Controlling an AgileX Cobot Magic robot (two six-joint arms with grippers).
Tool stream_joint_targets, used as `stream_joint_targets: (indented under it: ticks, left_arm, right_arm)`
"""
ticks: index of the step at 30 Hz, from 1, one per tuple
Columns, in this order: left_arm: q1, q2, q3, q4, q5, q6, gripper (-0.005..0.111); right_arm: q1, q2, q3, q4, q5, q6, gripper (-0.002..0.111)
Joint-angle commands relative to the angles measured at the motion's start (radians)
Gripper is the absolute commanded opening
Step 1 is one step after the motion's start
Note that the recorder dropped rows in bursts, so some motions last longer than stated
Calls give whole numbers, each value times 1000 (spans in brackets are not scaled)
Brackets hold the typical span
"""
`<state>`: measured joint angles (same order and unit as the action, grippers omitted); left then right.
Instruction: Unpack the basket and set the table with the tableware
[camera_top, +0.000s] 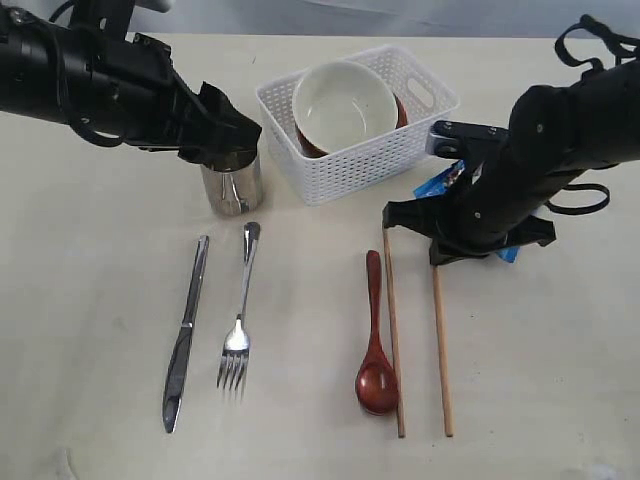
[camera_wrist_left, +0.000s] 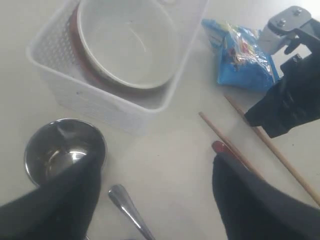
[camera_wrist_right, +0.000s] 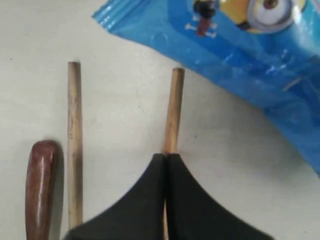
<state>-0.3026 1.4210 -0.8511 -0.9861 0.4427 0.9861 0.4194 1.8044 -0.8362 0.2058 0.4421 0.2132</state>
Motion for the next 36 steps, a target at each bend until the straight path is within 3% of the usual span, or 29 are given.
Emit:
stream_joint_targets:
  ticks: [1, 7, 15, 36]
  left_arm:
    - [2, -11, 6, 0, 7, -1, 61]
    - [2, -11, 6, 0, 7, -1, 61]
    - [2, -11, 6, 0, 30, -1, 61]
    - [2, -11, 6, 0, 55, -1, 61]
  right_arm:
    - [2, -74, 1, -8, 10, 0, 0]
    - [2, -107, 1, -44, 48, 13, 0]
    - [2, -103, 1, -174, 81, 170, 0]
    - [106, -43, 70, -178, 34, 326, 0]
